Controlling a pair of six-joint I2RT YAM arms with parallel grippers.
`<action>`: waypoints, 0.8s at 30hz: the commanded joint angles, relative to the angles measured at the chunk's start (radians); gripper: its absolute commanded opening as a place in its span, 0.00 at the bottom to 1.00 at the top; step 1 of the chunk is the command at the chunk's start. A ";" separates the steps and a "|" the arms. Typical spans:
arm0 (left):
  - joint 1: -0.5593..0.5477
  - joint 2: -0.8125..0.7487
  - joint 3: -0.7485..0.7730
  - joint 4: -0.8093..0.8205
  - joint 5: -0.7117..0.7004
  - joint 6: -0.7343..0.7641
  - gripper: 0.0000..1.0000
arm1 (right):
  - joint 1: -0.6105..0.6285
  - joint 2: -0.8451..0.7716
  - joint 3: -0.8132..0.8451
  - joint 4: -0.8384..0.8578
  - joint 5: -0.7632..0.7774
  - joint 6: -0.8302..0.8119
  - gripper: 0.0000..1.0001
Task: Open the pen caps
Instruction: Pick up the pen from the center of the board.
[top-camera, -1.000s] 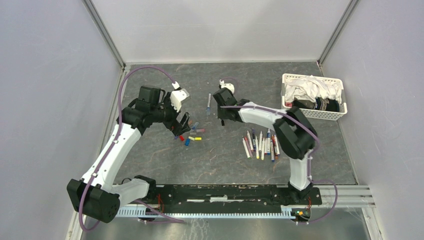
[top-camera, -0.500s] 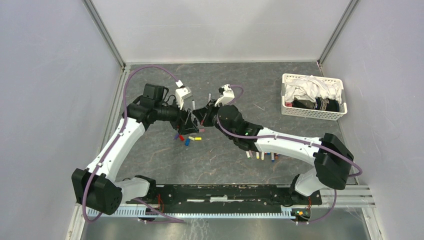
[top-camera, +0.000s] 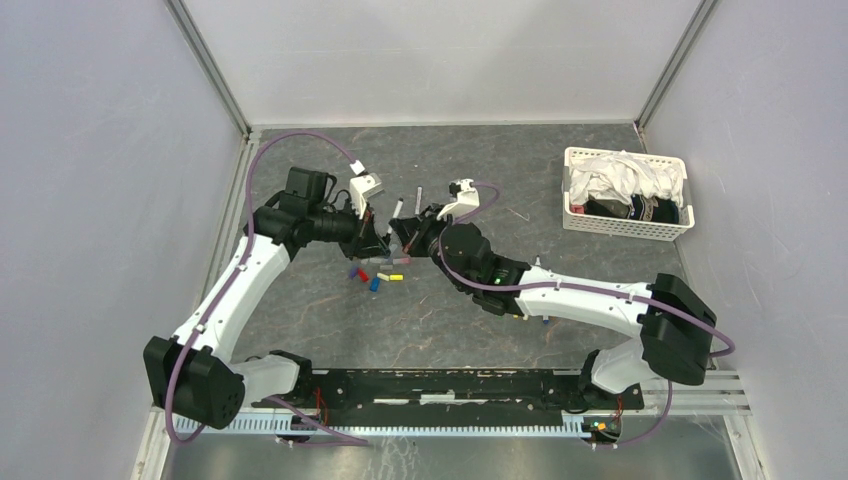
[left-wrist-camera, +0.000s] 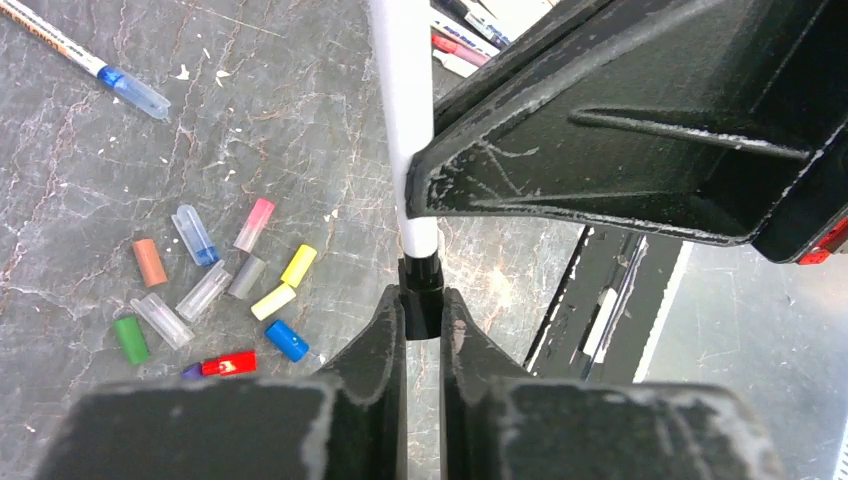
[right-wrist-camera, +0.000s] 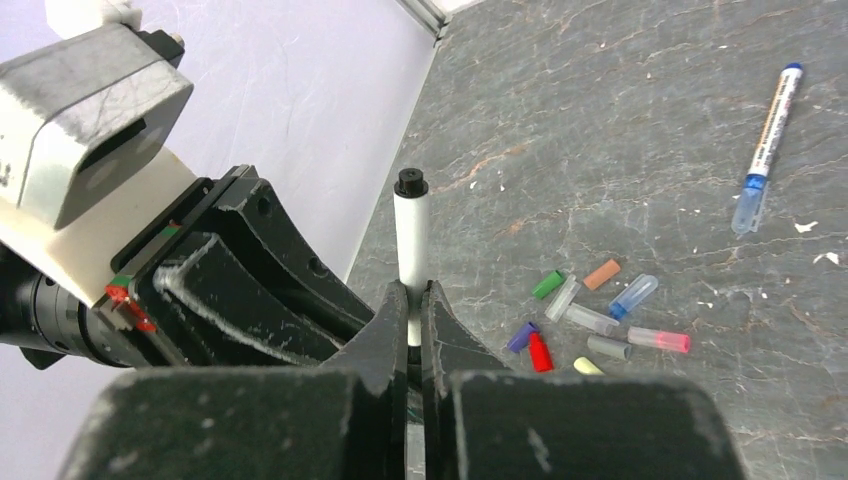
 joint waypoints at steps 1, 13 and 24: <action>0.004 0.002 0.017 0.041 -0.035 0.004 0.03 | 0.023 -0.050 -0.014 0.024 0.047 -0.002 0.00; 0.001 -0.061 -0.060 -0.047 -0.229 0.451 0.02 | -0.123 -0.182 -0.002 -0.266 -0.260 -0.043 0.53; -0.192 -0.109 -0.078 -0.194 -0.421 0.734 0.02 | -0.328 0.120 0.236 -0.533 -1.100 -0.213 0.67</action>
